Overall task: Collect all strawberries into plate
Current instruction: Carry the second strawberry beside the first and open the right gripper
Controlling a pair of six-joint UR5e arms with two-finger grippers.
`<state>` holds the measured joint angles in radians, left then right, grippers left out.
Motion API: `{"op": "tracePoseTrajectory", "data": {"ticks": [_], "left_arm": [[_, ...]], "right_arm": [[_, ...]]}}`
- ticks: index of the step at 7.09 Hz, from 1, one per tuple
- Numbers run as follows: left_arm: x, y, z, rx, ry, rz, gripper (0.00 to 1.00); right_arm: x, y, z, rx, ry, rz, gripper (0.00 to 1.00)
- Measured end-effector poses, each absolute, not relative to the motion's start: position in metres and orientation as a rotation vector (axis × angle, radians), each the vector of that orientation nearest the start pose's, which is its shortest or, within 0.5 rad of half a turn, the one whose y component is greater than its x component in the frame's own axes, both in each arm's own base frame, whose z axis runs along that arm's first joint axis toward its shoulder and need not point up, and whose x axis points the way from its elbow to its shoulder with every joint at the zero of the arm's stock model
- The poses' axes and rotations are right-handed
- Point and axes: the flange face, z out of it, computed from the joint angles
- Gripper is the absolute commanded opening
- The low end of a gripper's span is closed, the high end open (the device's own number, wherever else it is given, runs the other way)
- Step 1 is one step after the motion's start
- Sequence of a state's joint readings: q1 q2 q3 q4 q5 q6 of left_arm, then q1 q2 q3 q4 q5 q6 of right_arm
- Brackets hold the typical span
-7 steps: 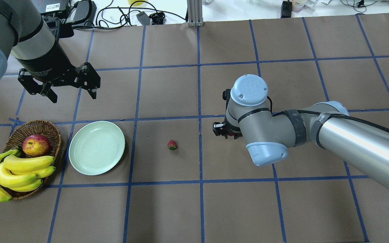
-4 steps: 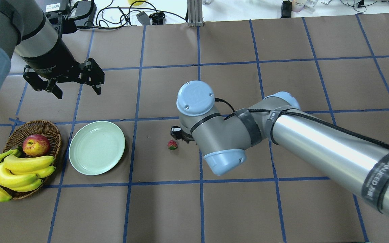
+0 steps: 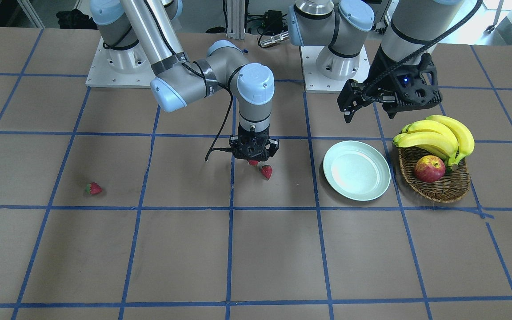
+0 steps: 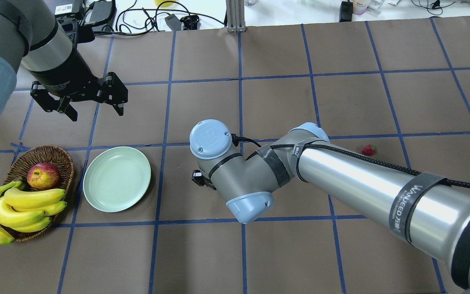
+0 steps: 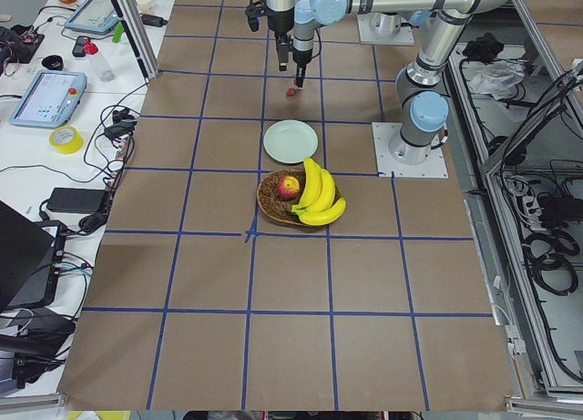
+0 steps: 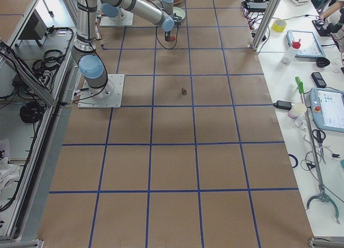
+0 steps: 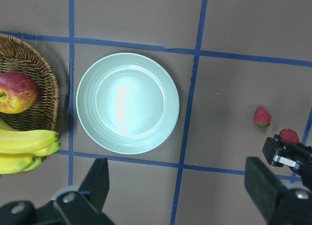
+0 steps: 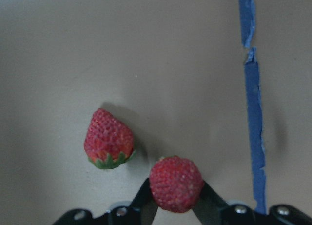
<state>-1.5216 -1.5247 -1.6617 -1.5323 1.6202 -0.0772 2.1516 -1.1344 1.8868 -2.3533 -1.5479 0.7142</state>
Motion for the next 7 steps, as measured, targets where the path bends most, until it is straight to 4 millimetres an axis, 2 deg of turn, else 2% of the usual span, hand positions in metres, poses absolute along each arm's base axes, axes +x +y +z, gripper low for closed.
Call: {"op": "tracePoseTrajectory", "data": {"ticks": [1, 3, 4, 5, 6, 7], "left_arm": [[-0.105, -0.477, 0.469, -0.197, 3.085, 0.011, 1.0], [-0.105, -0.477, 0.468, -0.196, 3.085, 0.013, 1.0], [-0.105, -0.477, 0.468, -0.188, 3.085, 0.013, 1.0], [-0.104, -0.478, 0.469, -0.182, 3.085, 0.011, 1.0], [-0.104, -0.478, 0.469, -0.179, 3.085, 0.01, 1.0], [-0.104, -0.478, 0.469, -0.178, 3.085, 0.01, 1.0]], "right_arm": [[0.425, -0.401, 0.182, 0.206, 3.099, -0.014, 0.98], [0.427, -0.405, 0.195, 0.209, 3.082, -0.046, 1.0], [0.421, -0.416, 0.218, 0.23, 3.06, -0.092, 1.0], [0.395, -0.435, 0.245, 0.27, 3.054, -0.108, 1.0], [0.348, -0.458, 0.265, 0.263, 3.084, -0.073, 1.0], [0.277, -0.488, 0.278, 0.203, 3.13, -0.032, 1.0]]}}
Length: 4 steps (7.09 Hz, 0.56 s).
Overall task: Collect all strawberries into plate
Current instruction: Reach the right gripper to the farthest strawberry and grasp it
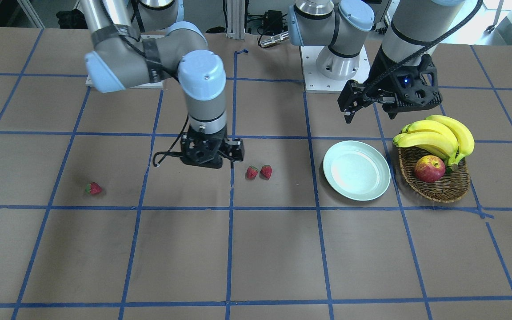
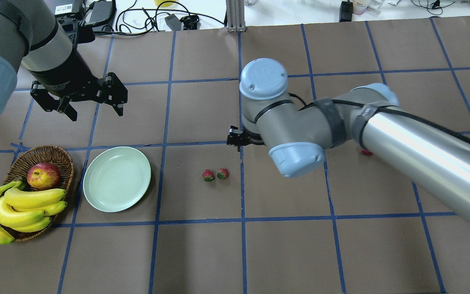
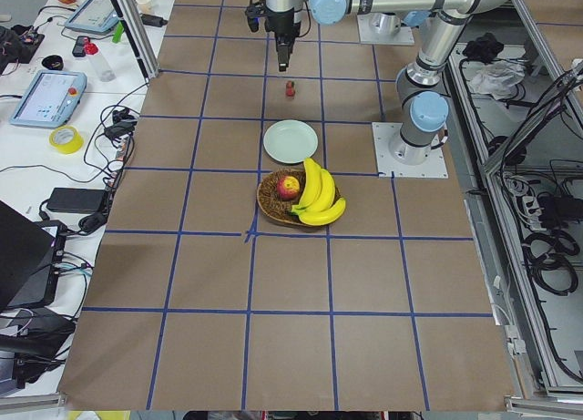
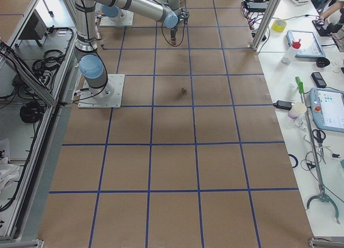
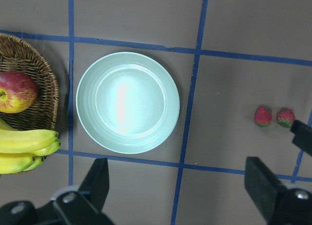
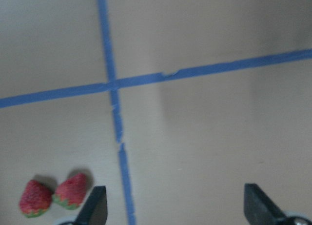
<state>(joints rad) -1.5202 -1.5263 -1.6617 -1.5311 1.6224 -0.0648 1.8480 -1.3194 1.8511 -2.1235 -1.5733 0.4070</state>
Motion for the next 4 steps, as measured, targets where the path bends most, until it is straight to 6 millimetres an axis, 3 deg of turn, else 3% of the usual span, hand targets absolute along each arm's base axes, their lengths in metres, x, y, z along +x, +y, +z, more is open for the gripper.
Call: {"op": "tracePoseTrajectory", "data": {"ticks": [2, 3, 4], "left_arm": [[-0.104, -0.478, 0.469, -0.178, 3.087, 0.01, 1.0], [-0.104, -0.478, 0.469, -0.178, 3.087, 0.01, 1.0], [-0.104, -0.478, 0.469, -0.178, 3.087, 0.011, 1.0]], "right_arm": [[0.136, -0.53, 0.287, 0.122, 3.215, 0.001, 0.95], [0.083, -0.532, 0.278, 0.055, 3.238, 0.046, 0.91], [0.042, -0.526, 0.262, 0.038, 3.234, 0.101, 0.92]]}}
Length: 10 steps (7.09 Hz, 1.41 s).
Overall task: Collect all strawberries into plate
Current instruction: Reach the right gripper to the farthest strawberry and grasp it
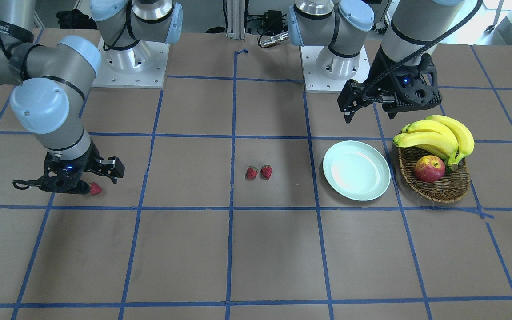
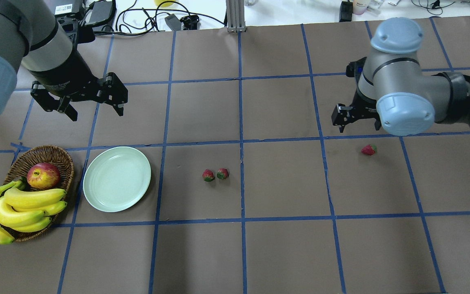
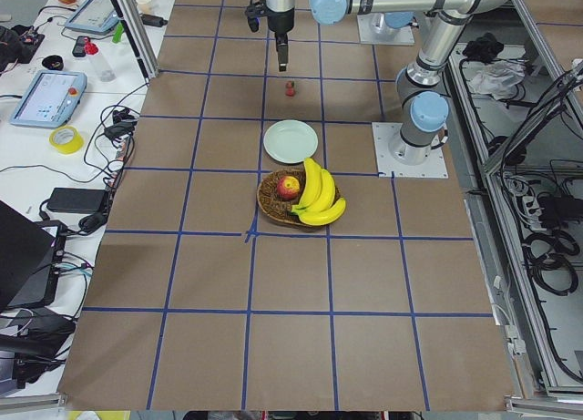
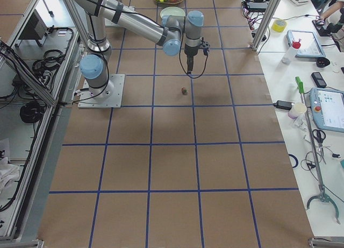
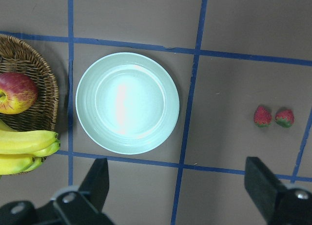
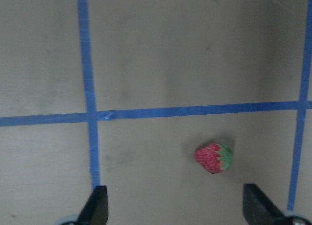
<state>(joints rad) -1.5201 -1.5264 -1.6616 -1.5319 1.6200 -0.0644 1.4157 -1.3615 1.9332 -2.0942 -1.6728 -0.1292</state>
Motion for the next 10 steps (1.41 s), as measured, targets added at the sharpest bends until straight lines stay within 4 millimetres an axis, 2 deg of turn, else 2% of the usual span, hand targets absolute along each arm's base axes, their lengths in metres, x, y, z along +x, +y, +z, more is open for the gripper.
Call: {"op": "tracePoseTrajectory", "data": {"ticks": [1, 2, 4, 8, 9, 10], "left_arm": [[-0.104, -0.478, 0.468, -0.177, 3.087, 0.012, 1.0], [-0.104, -0.478, 0.468, -0.177, 3.087, 0.013, 1.0], [-0.104, -0.477, 0.468, -0.177, 3.084, 0.015, 1.0], [-0.103, -0.477, 0.461, -0.177, 3.079, 0.034, 1.0], [-0.104, -0.477, 0.46, -0.177, 3.081, 0.037, 1.0], [-0.104, -0.477, 0.46, -0.177, 3.081, 0.039, 1.0]], "right_arm": [[0.019, -0.516, 0.245, 0.037, 3.225, 0.121, 0.92], [0.011, -0.508, 0.229, 0.039, 3.224, 0.1, 0.93], [0.009, -0.496, 0.206, 0.041, 3.223, 0.043, 0.93], [0.013, -0.505, 0.185, 0.018, 3.171, 0.004, 0.91], [0.012, -0.506, 0.182, 0.012, 3.173, 0.004, 0.73], [0.011, -0.506, 0.18, 0.012, 3.176, 0.006, 0.48]]}}
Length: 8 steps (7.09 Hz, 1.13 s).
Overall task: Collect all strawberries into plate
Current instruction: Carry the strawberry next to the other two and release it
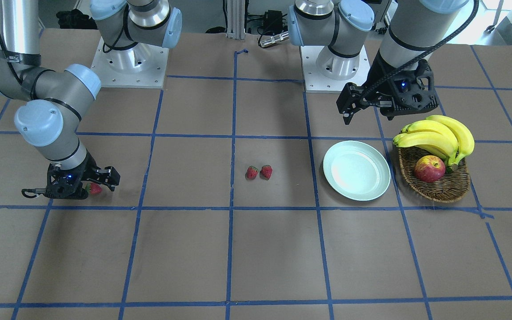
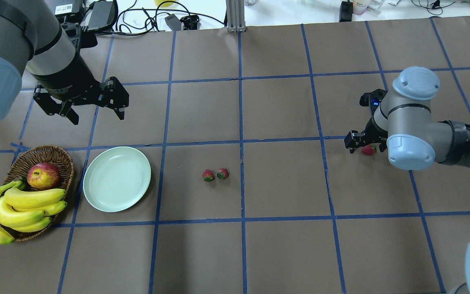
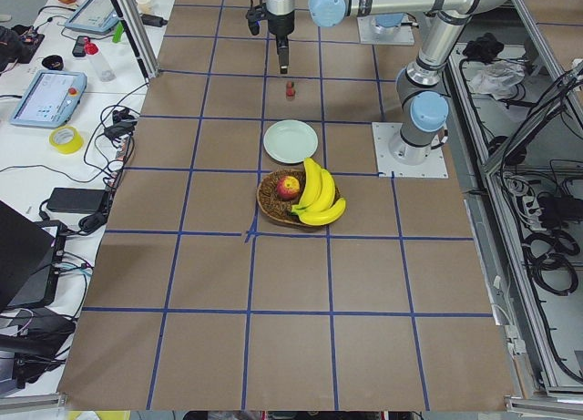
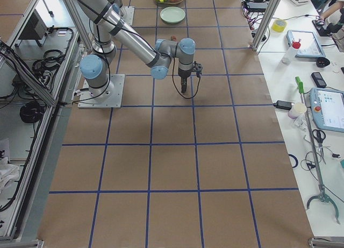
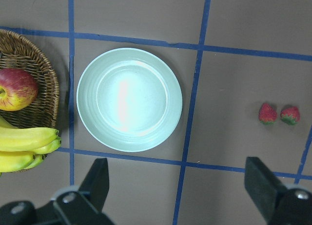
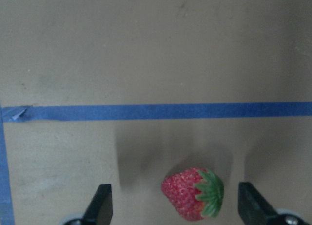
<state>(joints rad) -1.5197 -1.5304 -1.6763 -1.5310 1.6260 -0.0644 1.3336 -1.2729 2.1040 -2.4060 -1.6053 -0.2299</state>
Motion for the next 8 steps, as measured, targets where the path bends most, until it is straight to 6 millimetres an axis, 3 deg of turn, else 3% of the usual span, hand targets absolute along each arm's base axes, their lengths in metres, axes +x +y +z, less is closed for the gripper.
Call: {"op": "tracePoseTrajectory", "data": {"ticks": [2, 3, 6, 7, 8], "left_arm": [[-0.103, -0.478, 0.458, -0.177, 3.079, 0.042, 1.0], [-0.103, -0.478, 0.458, -0.178, 3.079, 0.044, 1.0], [-0.103, -0.479, 0.457, -0.178, 3.077, 0.048, 1.0], [-0.103, -0.479, 0.456, -0.178, 3.077, 0.049, 1.0], [-0.103, -0.479, 0.456, -0.177, 3.076, 0.051, 1.0]], "right_arm": [[0.01, -0.505, 0.177, -0.007, 3.182, 0.019, 0.15], [0.009, -0.505, 0.177, -0.042, 3.189, 0.026, 0.06], [0.012, -0.509, 0.193, -0.088, 3.214, 0.009, 0.04], [0.036, -0.513, 0.21, -0.088, 3.211, -0.011, 0.04], [0.083, -0.515, 0.228, -0.05, 3.208, -0.037, 0.04]]}}
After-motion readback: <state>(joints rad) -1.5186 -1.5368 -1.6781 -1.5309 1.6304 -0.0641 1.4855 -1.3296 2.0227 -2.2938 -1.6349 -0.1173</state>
